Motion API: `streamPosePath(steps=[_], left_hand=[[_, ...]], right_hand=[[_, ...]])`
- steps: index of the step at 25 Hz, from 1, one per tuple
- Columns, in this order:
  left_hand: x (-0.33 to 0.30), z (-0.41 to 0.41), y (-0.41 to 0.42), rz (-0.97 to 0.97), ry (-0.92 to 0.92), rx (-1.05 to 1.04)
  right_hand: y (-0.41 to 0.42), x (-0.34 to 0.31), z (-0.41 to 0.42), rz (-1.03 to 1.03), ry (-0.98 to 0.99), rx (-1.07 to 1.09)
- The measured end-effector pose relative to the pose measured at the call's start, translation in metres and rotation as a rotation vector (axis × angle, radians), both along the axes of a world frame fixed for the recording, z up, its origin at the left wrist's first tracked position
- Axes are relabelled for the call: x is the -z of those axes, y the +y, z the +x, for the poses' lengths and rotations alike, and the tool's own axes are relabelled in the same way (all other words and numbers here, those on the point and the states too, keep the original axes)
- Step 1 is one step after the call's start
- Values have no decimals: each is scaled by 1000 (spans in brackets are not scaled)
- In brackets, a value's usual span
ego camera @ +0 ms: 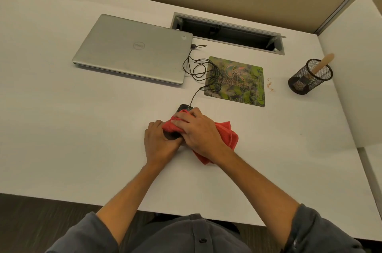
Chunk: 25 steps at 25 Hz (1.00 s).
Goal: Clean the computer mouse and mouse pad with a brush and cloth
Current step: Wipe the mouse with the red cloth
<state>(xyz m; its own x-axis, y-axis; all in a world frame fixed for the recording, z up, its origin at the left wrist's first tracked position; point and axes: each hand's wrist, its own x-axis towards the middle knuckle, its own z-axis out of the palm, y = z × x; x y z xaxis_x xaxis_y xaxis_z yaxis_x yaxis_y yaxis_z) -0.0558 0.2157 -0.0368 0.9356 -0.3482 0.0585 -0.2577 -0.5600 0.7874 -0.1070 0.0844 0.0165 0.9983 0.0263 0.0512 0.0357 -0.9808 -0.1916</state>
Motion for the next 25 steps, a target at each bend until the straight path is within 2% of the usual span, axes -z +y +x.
streamPosePath(steps=[7, 16, 19, 21, 23, 25], left_hand=[[4, 0, 0, 12, -80, 1], [3, 0, 1, 24, -68, -1], [5, -1, 2, 12, -64, 12], [5, -1, 2, 1, -60, 14], [5, -1, 2, -15, -67, 7], [6, -1, 1, -15, -82, -2]], right_hand=[[-15, 0, 29, 59, 52, 94], [-48, 4, 58, 122, 128, 220], [-43, -9, 50, 208, -17, 268], [-33, -14, 39, 206, -40, 149], [-18, -10, 27, 138, 47, -2], [-17, -3, 27, 121, 76, 13]])
